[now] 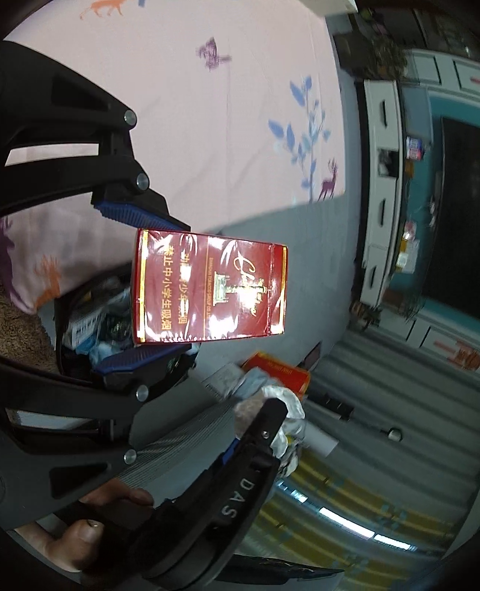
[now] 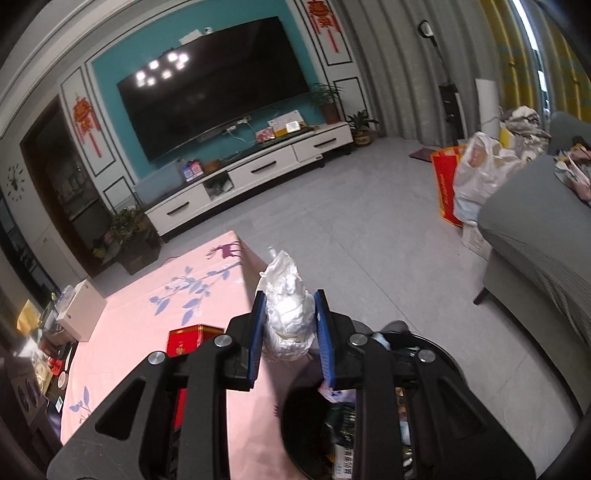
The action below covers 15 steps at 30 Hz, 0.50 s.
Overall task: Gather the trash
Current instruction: 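Carry the red box and white tissue with both tools over the bin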
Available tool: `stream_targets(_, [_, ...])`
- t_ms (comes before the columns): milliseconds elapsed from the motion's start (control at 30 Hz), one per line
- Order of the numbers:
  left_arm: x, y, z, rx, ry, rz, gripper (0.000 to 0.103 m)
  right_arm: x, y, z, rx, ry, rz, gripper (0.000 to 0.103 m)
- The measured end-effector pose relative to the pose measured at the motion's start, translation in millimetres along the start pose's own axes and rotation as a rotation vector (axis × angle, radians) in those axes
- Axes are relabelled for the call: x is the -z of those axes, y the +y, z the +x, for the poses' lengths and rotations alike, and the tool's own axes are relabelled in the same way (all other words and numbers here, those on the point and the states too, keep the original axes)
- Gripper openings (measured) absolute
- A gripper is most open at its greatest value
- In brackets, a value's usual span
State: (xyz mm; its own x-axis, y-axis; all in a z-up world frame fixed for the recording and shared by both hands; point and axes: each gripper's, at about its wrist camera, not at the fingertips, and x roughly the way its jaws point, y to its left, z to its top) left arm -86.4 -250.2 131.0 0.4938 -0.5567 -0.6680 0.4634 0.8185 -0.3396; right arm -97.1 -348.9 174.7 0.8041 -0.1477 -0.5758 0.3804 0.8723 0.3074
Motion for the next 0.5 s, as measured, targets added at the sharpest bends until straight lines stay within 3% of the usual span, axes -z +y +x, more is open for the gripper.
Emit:
stream_targets(233, [9.1, -30.4, 33.2, 0.071, 0.073, 0.038, 0.057, 9.5, -42.0, -7.4, 0.034, 0.039, 0.034, 0.027])
stream_targets(500, [23.0, -48.0, 74.3, 0.079, 0.168, 0.059, 0.057, 16.4, -87.6, 5.3, 0.055, 0.123, 0.07, 0.027])
